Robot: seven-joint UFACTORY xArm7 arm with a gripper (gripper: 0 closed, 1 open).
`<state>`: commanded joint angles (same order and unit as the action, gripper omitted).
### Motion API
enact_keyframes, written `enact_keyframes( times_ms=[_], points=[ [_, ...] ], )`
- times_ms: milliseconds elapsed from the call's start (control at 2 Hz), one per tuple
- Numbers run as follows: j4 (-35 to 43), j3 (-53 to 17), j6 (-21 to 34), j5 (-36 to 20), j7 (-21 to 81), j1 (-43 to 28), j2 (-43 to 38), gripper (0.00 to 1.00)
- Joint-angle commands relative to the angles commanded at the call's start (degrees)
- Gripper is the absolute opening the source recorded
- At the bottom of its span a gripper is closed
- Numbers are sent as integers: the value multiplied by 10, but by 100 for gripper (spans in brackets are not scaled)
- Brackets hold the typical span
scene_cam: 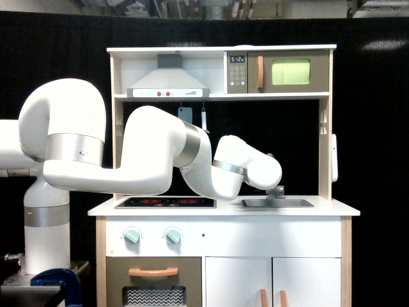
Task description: Turn on the faucet
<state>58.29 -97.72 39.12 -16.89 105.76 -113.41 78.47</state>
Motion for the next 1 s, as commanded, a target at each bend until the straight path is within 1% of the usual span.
enact_keyframes(
  times_ms=[500, 1000],
  points=[
    [55, -6, 27, 30, -21, -23, 18, 100],
    [43, -1, 29, 37, -27, -8, 21, 100]
  ],
)
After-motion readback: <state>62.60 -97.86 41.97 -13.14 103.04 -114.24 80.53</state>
